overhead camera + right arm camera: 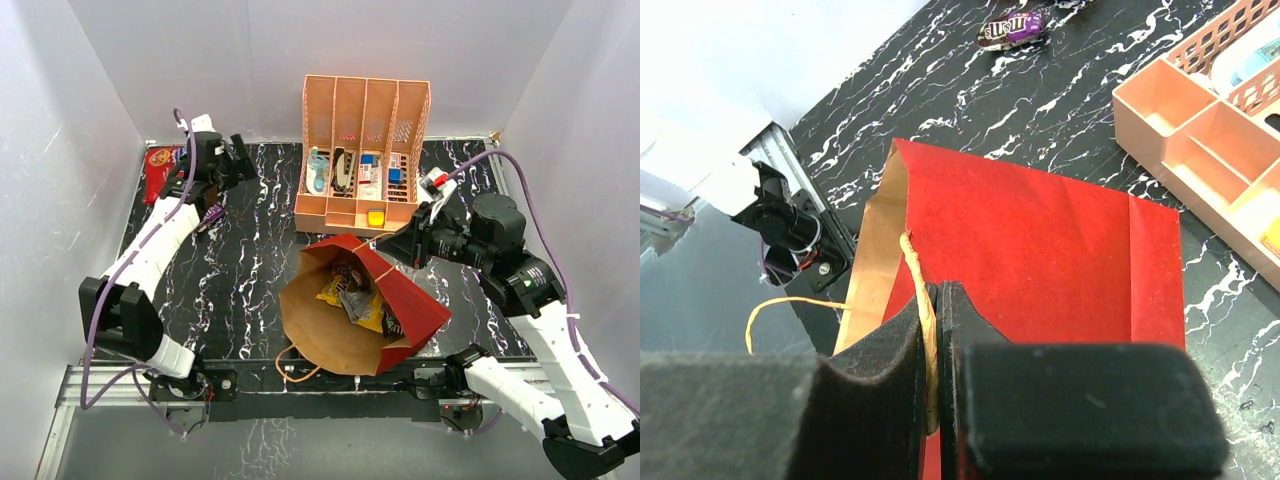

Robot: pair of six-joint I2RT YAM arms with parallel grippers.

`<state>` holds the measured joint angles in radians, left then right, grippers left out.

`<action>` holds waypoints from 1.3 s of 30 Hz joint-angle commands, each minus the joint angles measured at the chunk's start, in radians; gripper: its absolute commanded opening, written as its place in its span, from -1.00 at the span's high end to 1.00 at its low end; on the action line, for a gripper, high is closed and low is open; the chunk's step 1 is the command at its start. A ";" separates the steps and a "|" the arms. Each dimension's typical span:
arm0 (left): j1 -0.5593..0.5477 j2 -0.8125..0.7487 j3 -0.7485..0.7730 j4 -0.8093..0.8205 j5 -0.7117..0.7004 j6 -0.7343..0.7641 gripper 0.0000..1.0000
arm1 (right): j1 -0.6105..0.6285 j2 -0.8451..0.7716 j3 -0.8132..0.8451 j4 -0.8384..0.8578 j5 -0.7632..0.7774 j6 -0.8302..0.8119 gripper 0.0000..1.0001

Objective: Take the snacks out of the paper bag

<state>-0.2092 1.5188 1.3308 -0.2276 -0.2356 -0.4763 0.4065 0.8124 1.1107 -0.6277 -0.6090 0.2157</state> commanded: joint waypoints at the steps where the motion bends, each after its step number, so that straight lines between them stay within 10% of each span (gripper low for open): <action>1: -0.045 -0.141 0.091 -0.189 0.037 0.013 -0.96 | 0.002 -0.026 0.041 0.039 -0.004 0.001 0.85; 10: -0.129 -0.403 0.038 -0.336 0.348 0.018 -0.89 | 0.002 -0.053 0.029 0.061 0.007 -0.003 0.85; 24: -0.283 -0.612 -0.224 0.019 1.077 0.064 -0.52 | 0.002 -0.039 0.031 0.061 0.012 -0.020 0.85; 32: -0.518 -0.620 -0.320 -0.008 0.922 0.122 -0.42 | 0.002 -0.046 0.026 0.041 0.040 -0.027 0.85; 39: -0.915 -0.527 -0.359 -0.064 0.335 0.180 -0.27 | 0.002 -0.035 0.027 0.052 0.032 -0.023 0.85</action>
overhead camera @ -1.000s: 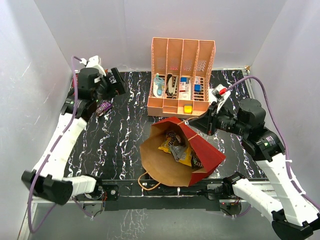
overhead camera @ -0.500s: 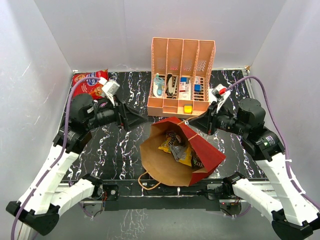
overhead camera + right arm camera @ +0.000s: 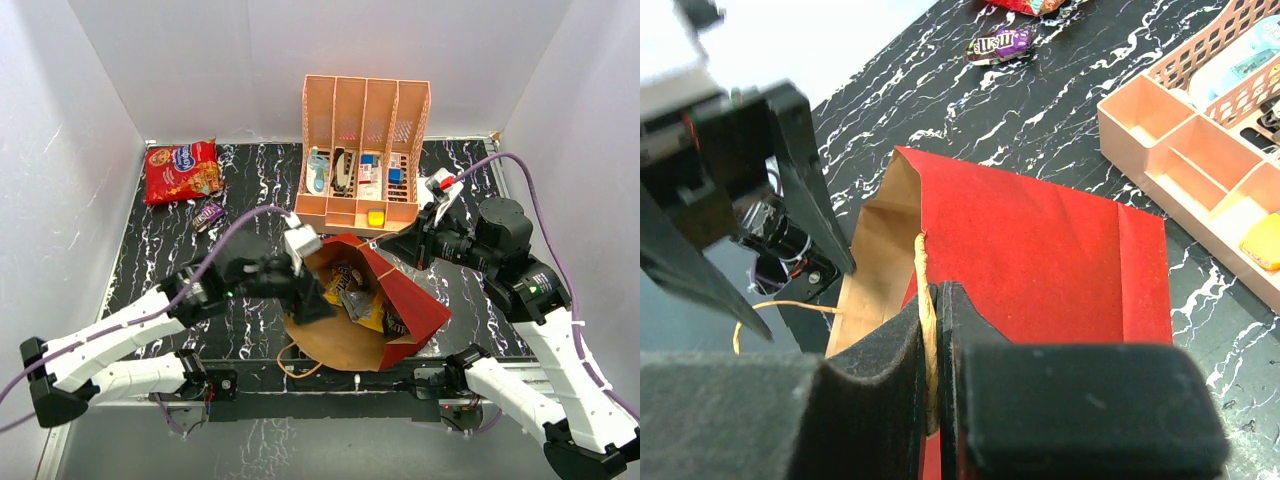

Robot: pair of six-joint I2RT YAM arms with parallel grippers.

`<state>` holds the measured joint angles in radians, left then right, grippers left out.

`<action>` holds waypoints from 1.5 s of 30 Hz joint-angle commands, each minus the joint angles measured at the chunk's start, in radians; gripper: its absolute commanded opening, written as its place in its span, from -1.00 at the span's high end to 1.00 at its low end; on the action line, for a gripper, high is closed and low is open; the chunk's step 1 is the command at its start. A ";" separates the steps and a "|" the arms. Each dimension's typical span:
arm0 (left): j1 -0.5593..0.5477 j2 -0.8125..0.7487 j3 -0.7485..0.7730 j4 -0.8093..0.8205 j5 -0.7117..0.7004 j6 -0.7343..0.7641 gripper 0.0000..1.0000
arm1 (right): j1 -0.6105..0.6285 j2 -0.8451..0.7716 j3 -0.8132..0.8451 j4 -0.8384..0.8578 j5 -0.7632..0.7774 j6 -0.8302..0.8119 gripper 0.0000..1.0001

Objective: Take the snacks out of the paper bag

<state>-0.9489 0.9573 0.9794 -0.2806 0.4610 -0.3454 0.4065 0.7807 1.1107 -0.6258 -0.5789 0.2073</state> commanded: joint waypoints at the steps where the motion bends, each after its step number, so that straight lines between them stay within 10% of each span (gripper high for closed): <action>1: -0.228 0.053 -0.008 -0.013 -0.485 0.054 -0.24 | 0.002 -0.004 0.029 0.049 0.003 -0.013 0.85; 6: -0.377 0.192 -0.001 -0.035 -0.856 0.055 0.08 | 0.002 -0.011 0.038 0.041 0.017 -0.015 0.85; 20: -0.381 0.455 -0.049 0.101 -0.992 0.128 0.17 | 0.001 -0.004 0.046 0.037 0.013 -0.014 0.85; 36: -0.373 0.636 -0.002 0.122 -1.155 0.148 -0.51 | 0.002 -0.004 0.060 0.029 0.010 -0.008 0.85; 45: -0.343 0.704 0.013 0.134 -1.184 0.160 -0.47 | 0.002 -0.004 0.057 0.031 0.006 -0.007 0.85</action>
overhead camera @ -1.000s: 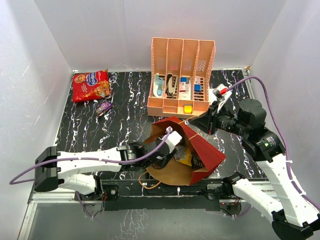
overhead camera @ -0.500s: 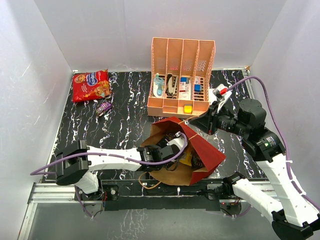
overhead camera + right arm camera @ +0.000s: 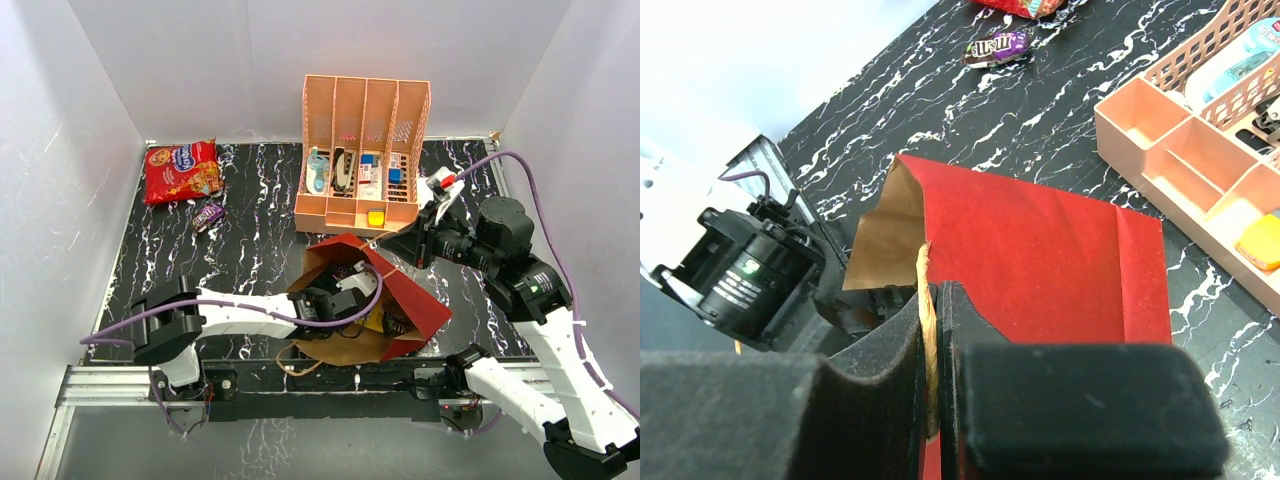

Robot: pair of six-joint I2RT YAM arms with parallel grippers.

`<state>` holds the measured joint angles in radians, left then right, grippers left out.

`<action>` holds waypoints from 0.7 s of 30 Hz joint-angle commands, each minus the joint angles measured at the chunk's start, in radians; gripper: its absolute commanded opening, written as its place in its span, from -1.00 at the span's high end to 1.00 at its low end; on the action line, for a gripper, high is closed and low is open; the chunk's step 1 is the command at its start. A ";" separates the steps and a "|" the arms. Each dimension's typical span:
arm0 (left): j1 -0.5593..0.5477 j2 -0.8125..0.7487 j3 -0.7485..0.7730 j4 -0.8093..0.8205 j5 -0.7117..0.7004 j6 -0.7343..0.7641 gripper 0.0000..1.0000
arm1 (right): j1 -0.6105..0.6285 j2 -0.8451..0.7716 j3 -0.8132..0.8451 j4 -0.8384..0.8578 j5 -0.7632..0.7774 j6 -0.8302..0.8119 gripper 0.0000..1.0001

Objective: Take the snacks out of the paper bag

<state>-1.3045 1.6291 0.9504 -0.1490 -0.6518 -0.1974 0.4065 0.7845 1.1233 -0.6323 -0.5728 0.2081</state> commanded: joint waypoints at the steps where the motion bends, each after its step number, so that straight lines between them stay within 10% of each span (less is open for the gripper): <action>1: 0.015 0.040 0.044 0.004 -0.082 0.012 -0.44 | 0.002 -0.009 0.045 0.036 0.000 -0.008 0.85; 21: 0.026 -0.161 0.061 -0.111 -0.003 0.019 0.38 | 0.002 -0.011 0.055 0.023 0.014 -0.013 0.85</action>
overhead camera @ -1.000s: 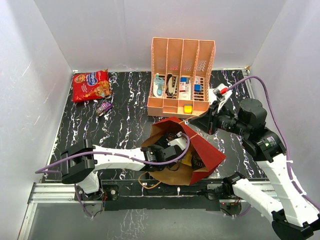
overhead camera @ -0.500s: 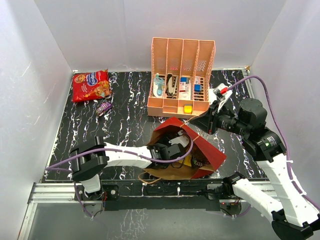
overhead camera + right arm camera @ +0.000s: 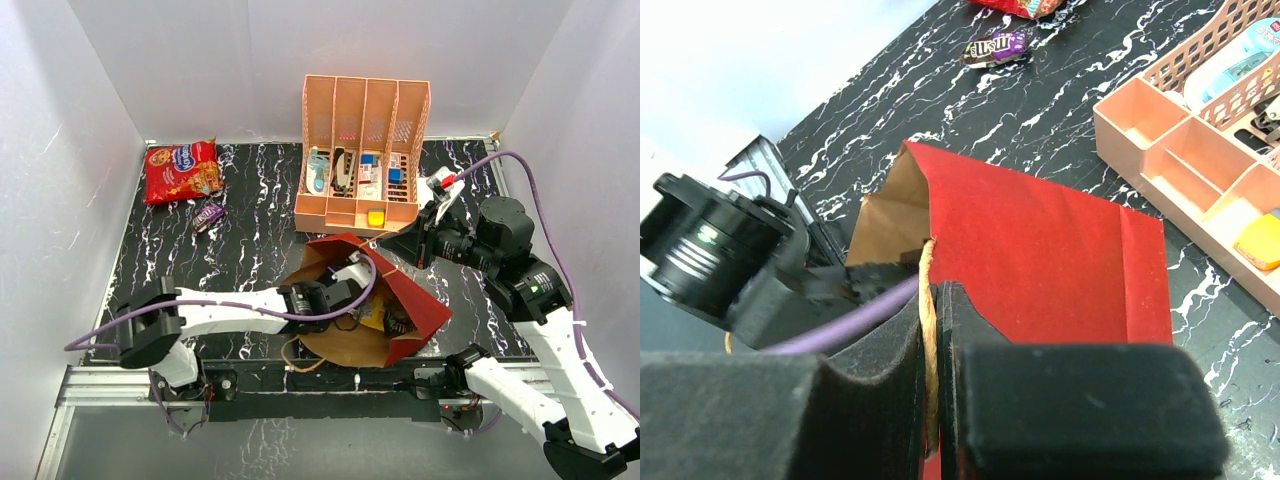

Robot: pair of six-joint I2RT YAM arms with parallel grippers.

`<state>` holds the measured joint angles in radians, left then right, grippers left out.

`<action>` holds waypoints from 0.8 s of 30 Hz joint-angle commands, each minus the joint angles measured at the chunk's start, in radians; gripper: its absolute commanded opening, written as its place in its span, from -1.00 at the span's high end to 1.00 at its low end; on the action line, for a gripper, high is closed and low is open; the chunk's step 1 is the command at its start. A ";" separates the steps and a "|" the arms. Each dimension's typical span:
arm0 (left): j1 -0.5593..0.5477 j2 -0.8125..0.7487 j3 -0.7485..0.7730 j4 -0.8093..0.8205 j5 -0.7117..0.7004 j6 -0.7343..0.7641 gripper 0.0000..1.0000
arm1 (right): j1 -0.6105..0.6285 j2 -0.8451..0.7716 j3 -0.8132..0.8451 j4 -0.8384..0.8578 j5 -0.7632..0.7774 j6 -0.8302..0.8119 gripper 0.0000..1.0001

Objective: Take the snacks out of the paper bag

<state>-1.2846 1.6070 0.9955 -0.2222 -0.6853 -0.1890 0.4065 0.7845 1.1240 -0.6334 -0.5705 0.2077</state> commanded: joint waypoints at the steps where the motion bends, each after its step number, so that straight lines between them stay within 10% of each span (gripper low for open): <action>1: 0.006 -0.163 0.016 -0.043 0.042 0.013 0.38 | 0.002 -0.009 0.053 0.025 0.011 -0.012 0.85; 24: 0.005 -0.637 0.109 -0.239 0.260 0.018 0.71 | 0.002 -0.017 0.047 0.017 0.023 -0.013 0.85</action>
<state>-1.2839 1.0409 1.0195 -0.3882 -0.4286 -0.1596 0.4065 0.7845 1.1248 -0.6361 -0.5629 0.2077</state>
